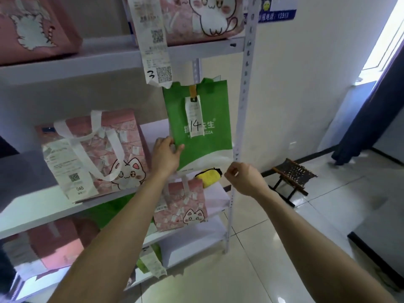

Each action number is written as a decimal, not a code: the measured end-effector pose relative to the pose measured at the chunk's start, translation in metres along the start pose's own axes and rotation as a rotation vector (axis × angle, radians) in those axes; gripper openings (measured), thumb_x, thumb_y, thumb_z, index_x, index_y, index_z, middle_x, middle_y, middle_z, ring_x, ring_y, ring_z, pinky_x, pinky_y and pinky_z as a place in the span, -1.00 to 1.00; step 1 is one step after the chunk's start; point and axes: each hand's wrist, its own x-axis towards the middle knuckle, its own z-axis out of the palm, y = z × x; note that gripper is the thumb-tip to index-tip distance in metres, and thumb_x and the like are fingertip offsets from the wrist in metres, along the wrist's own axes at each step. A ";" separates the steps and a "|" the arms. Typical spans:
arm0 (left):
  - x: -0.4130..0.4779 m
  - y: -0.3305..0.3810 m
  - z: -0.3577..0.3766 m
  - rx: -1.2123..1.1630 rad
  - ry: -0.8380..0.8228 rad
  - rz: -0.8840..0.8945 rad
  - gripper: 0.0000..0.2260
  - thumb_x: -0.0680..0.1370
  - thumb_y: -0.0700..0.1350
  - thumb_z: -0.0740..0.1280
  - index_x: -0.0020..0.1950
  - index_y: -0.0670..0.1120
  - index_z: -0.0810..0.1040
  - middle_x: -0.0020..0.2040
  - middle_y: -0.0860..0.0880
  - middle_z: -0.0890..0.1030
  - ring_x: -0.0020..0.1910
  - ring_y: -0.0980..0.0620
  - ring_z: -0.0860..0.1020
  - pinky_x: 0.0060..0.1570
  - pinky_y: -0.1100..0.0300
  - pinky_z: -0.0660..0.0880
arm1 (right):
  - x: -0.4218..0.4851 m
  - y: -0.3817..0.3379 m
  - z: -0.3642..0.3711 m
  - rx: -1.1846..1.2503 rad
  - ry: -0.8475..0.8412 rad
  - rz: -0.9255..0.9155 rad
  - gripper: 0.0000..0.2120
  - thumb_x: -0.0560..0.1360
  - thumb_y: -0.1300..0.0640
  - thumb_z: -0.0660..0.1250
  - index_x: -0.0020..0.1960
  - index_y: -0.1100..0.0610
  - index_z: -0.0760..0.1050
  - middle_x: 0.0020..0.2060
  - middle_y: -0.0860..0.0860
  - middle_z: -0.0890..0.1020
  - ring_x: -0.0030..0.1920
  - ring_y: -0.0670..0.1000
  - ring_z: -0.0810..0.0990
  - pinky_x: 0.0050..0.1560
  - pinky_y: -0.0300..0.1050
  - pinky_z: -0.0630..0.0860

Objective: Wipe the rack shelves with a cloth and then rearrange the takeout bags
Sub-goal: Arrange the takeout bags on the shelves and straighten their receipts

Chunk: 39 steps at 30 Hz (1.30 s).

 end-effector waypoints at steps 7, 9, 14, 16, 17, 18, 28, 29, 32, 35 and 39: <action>-0.049 0.019 0.018 -0.137 0.224 -0.138 -0.86 0.76 -0.03 0.29 0.26 -0.06 0.51 -0.05 0.09 0.61 -0.15 0.17 0.58 -0.14 0.21 0.49 | 0.012 0.047 -0.011 0.055 -0.175 -0.147 -0.86 0.62 0.02 0.36 -0.03 0.06 0.64 -0.13 -0.07 0.72 -0.13 0.01 0.68 -0.22 -0.19 0.54; -0.081 0.022 0.019 -0.123 0.333 -0.143 -0.90 0.76 -0.02 0.28 0.13 -0.03 0.49 -0.15 0.11 0.55 -0.29 0.24 0.49 -0.29 0.28 0.34 | 0.007 0.062 -0.003 0.047 -0.265 -0.182 -0.85 0.62 0.04 0.35 -0.02 0.08 0.65 -0.11 -0.05 0.73 -0.08 0.04 0.70 -0.10 -0.08 0.62; -0.161 0.032 0.006 -0.114 0.503 -0.079 -0.92 0.76 -0.06 0.29 0.14 -0.04 0.51 -0.28 0.14 0.51 -0.39 0.28 0.50 -0.42 0.43 0.39 | -0.019 0.067 0.022 0.034 -0.427 -0.277 -0.85 0.62 0.03 0.34 -0.02 0.04 0.66 -0.14 -0.06 0.73 -0.12 0.03 0.70 -0.02 0.09 0.68; -0.189 0.031 -0.004 -0.113 0.548 -0.092 -0.89 0.76 -0.03 0.29 0.05 0.03 0.45 -0.28 0.14 0.50 -0.38 0.26 0.47 -0.39 0.42 0.37 | -0.032 0.061 0.033 0.030 -0.482 -0.305 -0.82 0.64 0.01 0.32 -0.02 0.05 0.65 -0.13 -0.04 0.73 -0.13 0.05 0.70 -0.05 0.10 0.68; -0.202 0.029 -0.010 -0.106 0.566 -0.102 -0.86 0.76 -0.02 0.28 0.01 0.06 0.42 -0.27 0.11 0.50 -0.36 0.26 0.46 -0.39 0.41 0.35 | -0.039 0.057 0.039 0.025 -0.498 -0.314 -0.81 0.64 0.00 0.31 0.00 0.06 0.65 -0.11 -0.01 0.74 -0.13 0.06 0.69 -0.10 0.05 0.67; -0.215 0.026 -0.015 -0.097 0.583 -0.111 -0.84 0.76 -0.01 0.27 0.00 0.07 0.40 -0.27 0.10 0.50 -0.35 0.26 0.45 -0.38 0.41 0.33 | -0.045 0.053 0.045 0.011 -0.505 -0.327 -0.79 0.65 -0.02 0.30 0.03 0.07 0.65 -0.08 0.02 0.74 -0.13 0.06 0.67 -0.16 -0.04 0.62; -0.354 -0.029 -0.084 0.061 0.794 -0.309 -0.83 0.76 -0.11 0.29 -0.01 0.05 0.40 -0.24 0.13 0.52 -0.26 0.19 0.49 -0.31 0.31 0.34 | -0.130 -0.027 0.088 0.000 -0.610 -0.474 -0.83 0.65 0.10 0.31 0.08 0.12 0.66 -0.04 0.08 0.74 -0.03 0.16 0.69 0.05 0.04 0.65; -0.362 -0.032 -0.091 0.075 0.817 -0.320 -0.84 0.75 -0.12 0.30 0.00 0.03 0.41 -0.24 0.11 0.53 -0.27 0.14 0.47 -0.31 0.29 0.34 | -0.133 -0.034 0.091 0.001 -0.598 -0.475 -0.83 0.65 0.10 0.31 0.07 0.11 0.66 -0.03 0.07 0.74 -0.02 0.15 0.70 0.05 0.04 0.65; -0.375 -0.040 -0.102 0.103 0.865 -0.365 -0.88 0.75 -0.12 0.29 0.03 -0.05 0.46 -0.18 -0.02 0.57 -0.22 -0.05 0.49 -0.23 0.05 0.38 | -0.130 -0.059 0.095 0.040 -0.537 -0.461 -0.85 0.66 0.11 0.30 0.09 0.09 0.64 -0.01 0.07 0.73 0.00 0.14 0.69 0.00 -0.04 0.62; -0.376 -0.043 -0.109 0.107 0.908 -0.409 -0.89 0.75 -0.12 0.28 0.03 -0.05 0.45 -0.18 -0.05 0.56 -0.20 -0.15 0.51 -0.21 -0.02 0.41 | -0.110 -0.087 0.093 0.100 -0.429 -0.428 -0.82 0.66 0.07 0.35 0.19 0.12 0.62 0.05 0.05 0.71 0.04 0.12 0.67 -0.02 -0.09 0.54; -0.359 -0.055 -0.123 0.097 0.950 -0.437 -0.89 0.75 -0.13 0.28 0.04 -0.08 0.45 -0.17 -0.09 0.57 -0.20 -0.19 0.51 -0.19 -0.06 0.43 | -0.061 -0.128 0.093 0.185 -0.236 -0.384 -0.69 0.65 -0.04 0.38 0.31 0.12 0.54 0.07 0.05 0.69 0.02 0.07 0.68 0.01 -0.08 0.56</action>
